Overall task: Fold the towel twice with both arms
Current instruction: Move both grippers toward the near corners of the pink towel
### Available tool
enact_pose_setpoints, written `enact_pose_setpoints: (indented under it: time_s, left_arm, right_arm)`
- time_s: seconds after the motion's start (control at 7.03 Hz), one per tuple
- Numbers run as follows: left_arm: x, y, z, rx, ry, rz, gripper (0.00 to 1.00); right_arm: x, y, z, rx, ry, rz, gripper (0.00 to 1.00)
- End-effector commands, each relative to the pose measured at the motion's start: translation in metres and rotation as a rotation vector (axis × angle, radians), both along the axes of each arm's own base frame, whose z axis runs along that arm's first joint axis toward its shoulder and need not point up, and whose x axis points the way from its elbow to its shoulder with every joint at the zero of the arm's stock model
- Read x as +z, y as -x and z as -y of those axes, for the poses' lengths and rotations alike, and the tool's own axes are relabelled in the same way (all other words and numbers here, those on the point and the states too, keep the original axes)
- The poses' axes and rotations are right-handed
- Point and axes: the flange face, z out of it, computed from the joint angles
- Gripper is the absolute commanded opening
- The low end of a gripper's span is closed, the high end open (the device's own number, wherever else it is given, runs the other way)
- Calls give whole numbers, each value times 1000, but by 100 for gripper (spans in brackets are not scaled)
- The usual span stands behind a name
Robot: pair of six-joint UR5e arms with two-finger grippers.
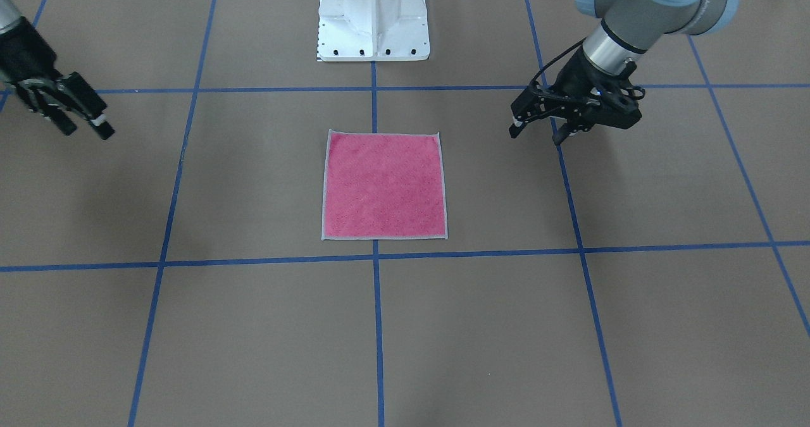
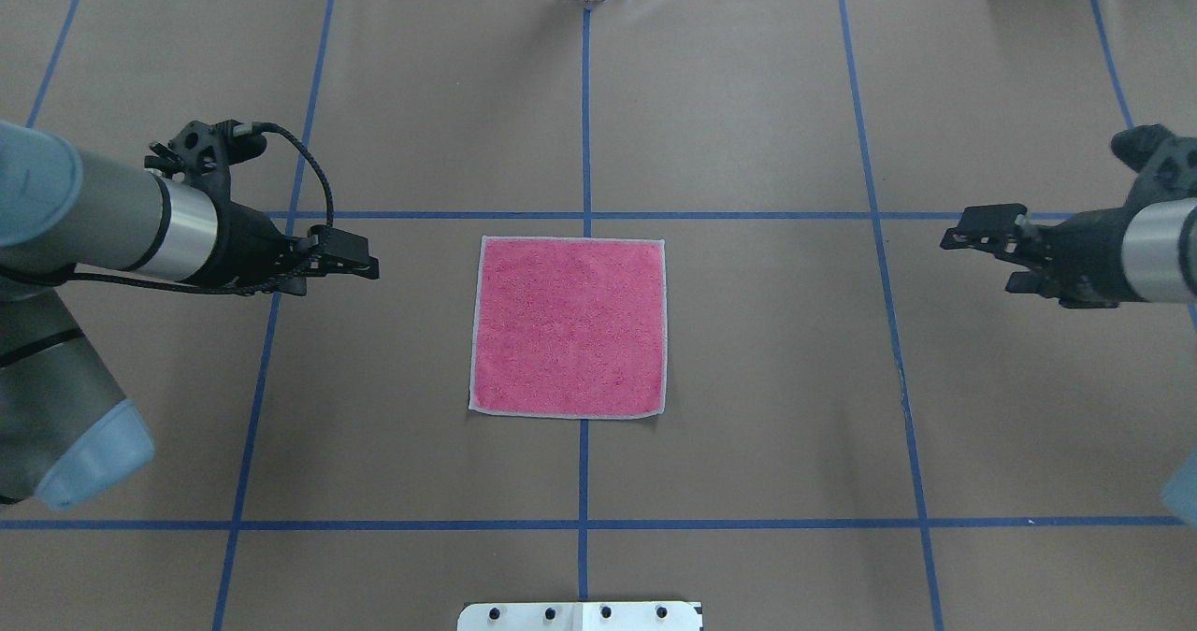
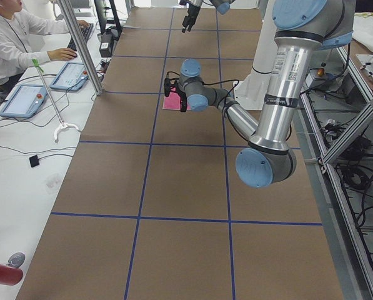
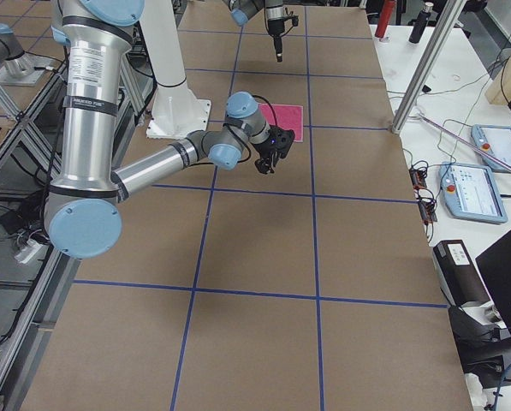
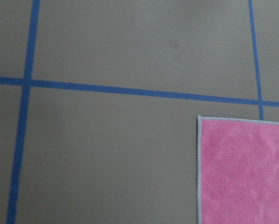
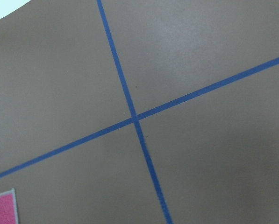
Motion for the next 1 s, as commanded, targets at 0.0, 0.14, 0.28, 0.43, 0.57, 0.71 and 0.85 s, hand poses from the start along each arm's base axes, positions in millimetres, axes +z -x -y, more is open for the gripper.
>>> enact_pose_setpoints:
  time_s: [0.0, 0.14, 0.28, 0.43, 0.57, 0.71, 0.85]
  left_arm:
    - [-17, -47, -34, -83, 89, -76, 100]
    - [-28, -64, -47, -114, 145, -106, 100]
    - [-32, -88, -68, -125, 139, -107, 100]
    - [-31, -100, -77, -140, 159, -109, 100]
    - [-31, -102, -79, -140, 163, -110, 100]
    - [-29, -103, -79, -140, 164, -105, 100]
    - [-24, -107, -77, -142, 170, -94, 100]
  right_arm:
    - [-34, 71, -26, 101, 105, 117, 96]
    - [-45, 99, -37, 149, 148, 164, 96]
    - [-69, 135, -41, 218, 182, 162, 96]
    - [-108, 170, -42, 235, 254, 133, 92]
    - [-131, 204, -40, 279, 352, 126, 75]
    - [-136, 229, -47, 269, 360, 125, 77]
    - [-136, 246, -54, 285, 360, 122, 79]
